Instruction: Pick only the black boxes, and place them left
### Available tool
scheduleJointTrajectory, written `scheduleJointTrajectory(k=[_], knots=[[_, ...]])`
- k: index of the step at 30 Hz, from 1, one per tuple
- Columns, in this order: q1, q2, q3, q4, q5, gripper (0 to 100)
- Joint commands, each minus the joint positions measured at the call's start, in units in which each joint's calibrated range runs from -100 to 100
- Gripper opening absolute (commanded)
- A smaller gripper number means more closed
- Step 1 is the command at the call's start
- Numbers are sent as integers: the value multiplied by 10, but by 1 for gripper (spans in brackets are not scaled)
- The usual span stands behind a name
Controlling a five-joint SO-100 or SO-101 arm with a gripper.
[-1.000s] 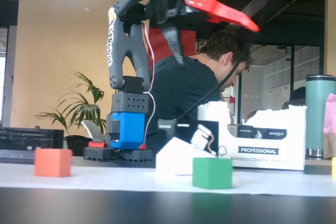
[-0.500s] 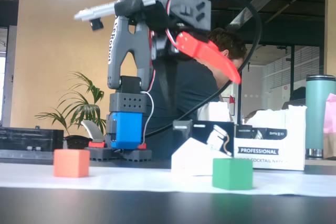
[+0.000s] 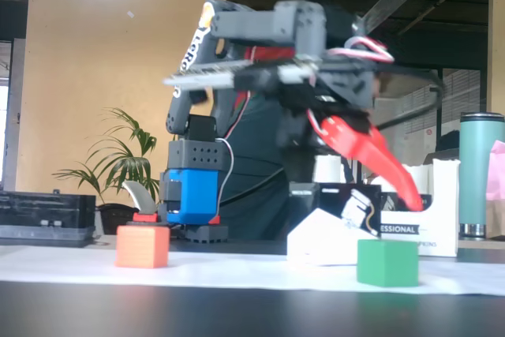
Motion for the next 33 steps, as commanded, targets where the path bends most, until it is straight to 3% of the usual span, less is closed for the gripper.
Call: scheduleJointTrajectory(k=[1, 4, 7, 12, 21, 27, 33], knots=[[-28, 22, -98, -12, -7, 35], [-45, 32, -102, -11, -12, 15], [-64, 32, -102, -5, -27, 5], [-105, -6, -126, 29, -9, 5], [-157, -223, -131, 67, 119, 5], [-218, -314, -132, 128, 114, 5], [-358, -378, -123, 174, 83, 5]])
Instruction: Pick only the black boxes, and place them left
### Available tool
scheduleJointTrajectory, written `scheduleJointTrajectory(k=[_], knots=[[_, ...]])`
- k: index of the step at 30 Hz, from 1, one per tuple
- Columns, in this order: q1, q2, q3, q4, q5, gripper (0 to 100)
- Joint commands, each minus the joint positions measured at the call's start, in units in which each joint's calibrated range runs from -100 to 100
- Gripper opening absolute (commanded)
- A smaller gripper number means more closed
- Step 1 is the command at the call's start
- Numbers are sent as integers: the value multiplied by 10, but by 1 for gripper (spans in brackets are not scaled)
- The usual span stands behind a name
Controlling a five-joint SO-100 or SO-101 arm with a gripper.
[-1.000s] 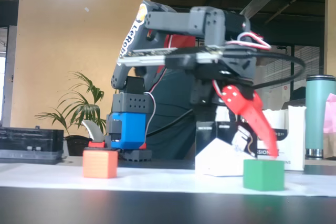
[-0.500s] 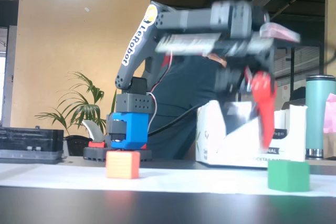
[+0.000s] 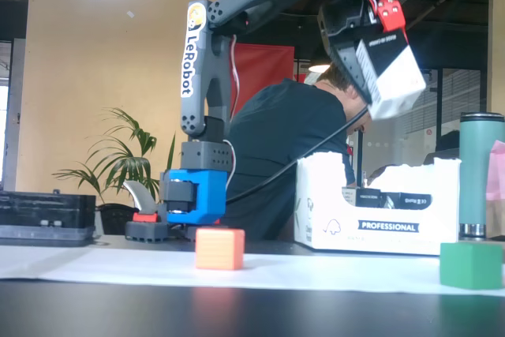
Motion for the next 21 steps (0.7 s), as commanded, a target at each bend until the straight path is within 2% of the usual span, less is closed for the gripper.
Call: scheduleJointTrajectory(k=[1, 7, 13, 21], knots=[[-117, -104, -49, 21, -28, 5], [-207, -105, 8, 16, -52, 5], [-212, -86, 119, -4, -57, 5], [-213, 9, 125, -77, -55, 5]])
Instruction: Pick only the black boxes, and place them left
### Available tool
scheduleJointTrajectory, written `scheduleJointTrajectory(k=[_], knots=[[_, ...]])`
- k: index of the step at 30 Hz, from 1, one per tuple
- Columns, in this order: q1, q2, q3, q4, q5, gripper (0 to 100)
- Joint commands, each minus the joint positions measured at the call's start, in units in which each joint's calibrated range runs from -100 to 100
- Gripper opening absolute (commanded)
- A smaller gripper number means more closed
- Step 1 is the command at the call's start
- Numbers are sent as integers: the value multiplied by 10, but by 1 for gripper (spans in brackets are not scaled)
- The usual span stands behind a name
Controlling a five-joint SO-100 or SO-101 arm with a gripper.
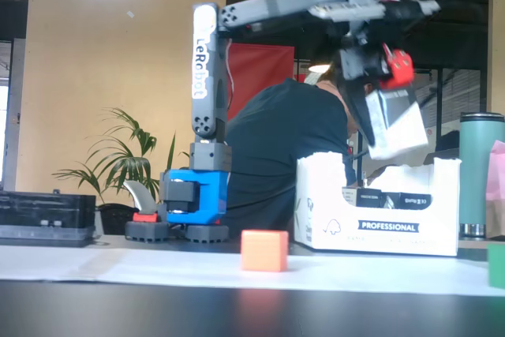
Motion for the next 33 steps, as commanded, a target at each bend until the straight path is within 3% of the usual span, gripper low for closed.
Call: scheduleJointTrajectory(k=[1, 11, 16, 19, 25, 33], knots=[[-15, 26, -7, -36, 1, 5], [-33, 92, -9, -42, 1, 7], [-42, 95, -6, -42, 5, 33], [-42, 91, -10, -42, 7, 42], [-35, 44, -9, -42, 62, 44], [-15, -136, -8, -45, 160, 44]])
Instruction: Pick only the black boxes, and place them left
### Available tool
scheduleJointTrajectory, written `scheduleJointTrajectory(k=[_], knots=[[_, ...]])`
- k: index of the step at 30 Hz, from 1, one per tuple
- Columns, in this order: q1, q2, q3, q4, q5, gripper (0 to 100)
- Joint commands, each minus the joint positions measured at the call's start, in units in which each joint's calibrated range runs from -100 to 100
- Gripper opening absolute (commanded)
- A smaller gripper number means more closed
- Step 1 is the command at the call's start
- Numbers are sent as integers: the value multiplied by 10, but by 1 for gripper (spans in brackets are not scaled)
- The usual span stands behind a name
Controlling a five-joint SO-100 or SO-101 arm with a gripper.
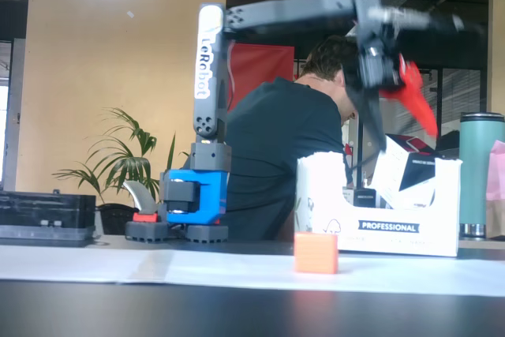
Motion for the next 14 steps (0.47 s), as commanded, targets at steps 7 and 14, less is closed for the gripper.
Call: scheduleJointTrajectory(k=[7, 14], knots=[[123, -301, -13, -20, 120, 43], [305, -389, 4, -94, 149, 43]])
